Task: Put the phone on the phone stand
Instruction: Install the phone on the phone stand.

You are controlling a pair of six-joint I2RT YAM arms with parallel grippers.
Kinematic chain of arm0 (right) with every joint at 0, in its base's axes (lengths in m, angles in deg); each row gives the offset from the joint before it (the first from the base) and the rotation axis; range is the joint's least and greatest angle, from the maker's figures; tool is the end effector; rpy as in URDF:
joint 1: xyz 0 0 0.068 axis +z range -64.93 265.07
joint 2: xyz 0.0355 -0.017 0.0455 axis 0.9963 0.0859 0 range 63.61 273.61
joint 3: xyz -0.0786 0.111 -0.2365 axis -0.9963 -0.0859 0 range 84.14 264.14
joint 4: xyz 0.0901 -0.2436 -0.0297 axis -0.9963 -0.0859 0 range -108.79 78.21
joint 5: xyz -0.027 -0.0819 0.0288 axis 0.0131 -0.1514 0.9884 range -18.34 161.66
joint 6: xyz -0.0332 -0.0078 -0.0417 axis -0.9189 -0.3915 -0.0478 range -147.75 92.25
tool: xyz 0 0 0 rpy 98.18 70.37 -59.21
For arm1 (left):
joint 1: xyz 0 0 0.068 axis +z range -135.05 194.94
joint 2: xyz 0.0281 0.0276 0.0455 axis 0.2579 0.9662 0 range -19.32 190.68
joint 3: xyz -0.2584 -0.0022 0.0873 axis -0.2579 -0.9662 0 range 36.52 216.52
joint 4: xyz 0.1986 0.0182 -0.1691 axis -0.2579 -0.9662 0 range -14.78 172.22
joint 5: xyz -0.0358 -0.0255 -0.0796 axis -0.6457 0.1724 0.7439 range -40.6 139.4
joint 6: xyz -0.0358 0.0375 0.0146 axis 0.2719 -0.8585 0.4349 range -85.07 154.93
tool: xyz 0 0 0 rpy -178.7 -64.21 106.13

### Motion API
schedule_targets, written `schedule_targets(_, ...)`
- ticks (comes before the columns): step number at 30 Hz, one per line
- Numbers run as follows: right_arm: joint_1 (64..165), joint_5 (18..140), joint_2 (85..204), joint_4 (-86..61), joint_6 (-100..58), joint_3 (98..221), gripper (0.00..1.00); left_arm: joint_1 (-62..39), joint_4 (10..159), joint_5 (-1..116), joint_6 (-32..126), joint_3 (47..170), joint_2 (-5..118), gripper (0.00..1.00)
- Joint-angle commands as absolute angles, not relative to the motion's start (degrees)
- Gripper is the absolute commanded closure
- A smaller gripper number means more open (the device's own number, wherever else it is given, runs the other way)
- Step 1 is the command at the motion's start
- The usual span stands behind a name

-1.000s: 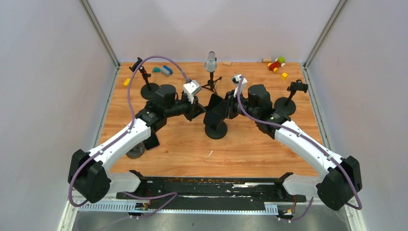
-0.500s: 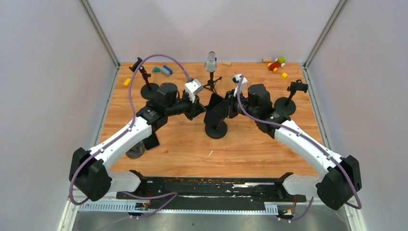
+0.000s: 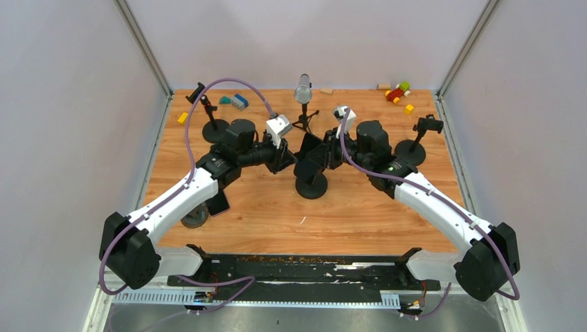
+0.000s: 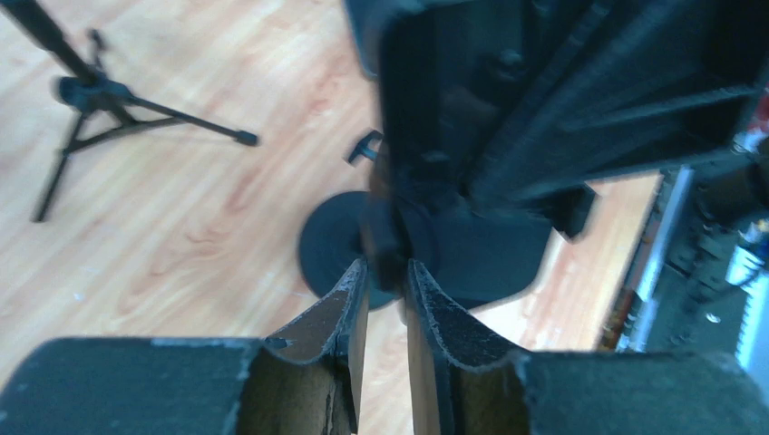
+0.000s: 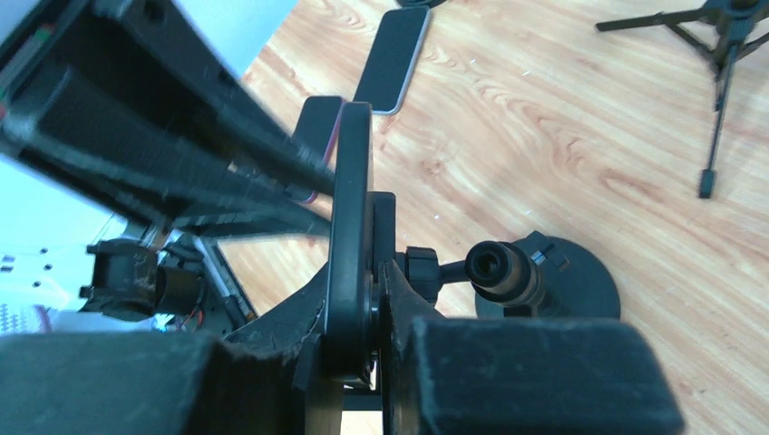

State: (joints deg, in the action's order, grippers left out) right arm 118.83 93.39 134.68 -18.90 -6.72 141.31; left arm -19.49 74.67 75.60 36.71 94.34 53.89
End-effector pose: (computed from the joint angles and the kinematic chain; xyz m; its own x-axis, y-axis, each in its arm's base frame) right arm 0.2308 0.1702 0.3243 -0.5666 0.0222 -0.8237 -0.6432 0.6130 0.4589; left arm 0.2332 -0.1789 0.3177 -0.3475 0.2045 -0.9151 0.8323 0.5168 -0.2006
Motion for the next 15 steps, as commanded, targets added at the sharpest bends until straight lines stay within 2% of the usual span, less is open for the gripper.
schedule_targets(1,117.4,84.1,136.5,-18.8,-10.1,142.2,1.0,-21.4,70.5,81.5,37.3,94.8,52.6,0.7)
schedule_targets(12,117.3,84.8,136.9,-19.0,-9.0,142.5,1.0,-21.4,70.9,80.9,36.4,93.5,50.9,0.65)
schedule_targets(15,117.3,85.6,136.9,-18.9,-8.3,142.4,1.0,-21.4,70.8,80.3,35.4,93.2,50.4,0.6)
